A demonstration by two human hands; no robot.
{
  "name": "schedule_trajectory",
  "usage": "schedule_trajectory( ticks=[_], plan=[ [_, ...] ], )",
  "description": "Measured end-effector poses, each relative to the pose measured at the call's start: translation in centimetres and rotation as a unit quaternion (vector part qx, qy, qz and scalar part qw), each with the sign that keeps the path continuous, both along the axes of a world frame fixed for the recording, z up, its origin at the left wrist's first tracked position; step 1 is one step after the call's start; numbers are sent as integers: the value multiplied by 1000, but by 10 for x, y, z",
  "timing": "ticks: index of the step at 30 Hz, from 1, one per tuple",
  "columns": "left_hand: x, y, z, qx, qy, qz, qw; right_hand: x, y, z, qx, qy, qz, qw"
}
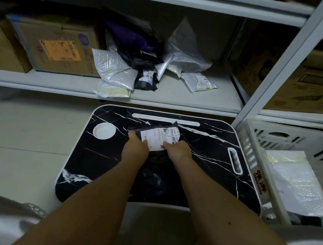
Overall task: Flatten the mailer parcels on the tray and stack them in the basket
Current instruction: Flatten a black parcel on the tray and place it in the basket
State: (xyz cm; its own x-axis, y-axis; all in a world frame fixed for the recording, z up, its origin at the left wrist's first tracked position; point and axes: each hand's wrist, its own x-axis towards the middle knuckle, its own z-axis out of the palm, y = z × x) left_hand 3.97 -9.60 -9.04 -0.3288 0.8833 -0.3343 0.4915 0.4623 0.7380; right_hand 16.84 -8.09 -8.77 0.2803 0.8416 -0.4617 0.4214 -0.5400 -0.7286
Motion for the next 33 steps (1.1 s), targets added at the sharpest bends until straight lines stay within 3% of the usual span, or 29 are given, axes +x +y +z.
schedule_trajectory(
  ticks=[11,21,27,33],
  plan=[
    [91,15,86,142,68,-148,976,94,5,92,105,-77,-30,991],
    [236,22,111,139,40,-303,942,242,-9,126,132,-176,-86,972],
    [327,10,96,66,50,-460,884,350,-44,81,71,-144,-185,969],
    [401,-15,72,-58,24,-609,791,438,-96,39,-35,-160,-216,962]
  ],
)
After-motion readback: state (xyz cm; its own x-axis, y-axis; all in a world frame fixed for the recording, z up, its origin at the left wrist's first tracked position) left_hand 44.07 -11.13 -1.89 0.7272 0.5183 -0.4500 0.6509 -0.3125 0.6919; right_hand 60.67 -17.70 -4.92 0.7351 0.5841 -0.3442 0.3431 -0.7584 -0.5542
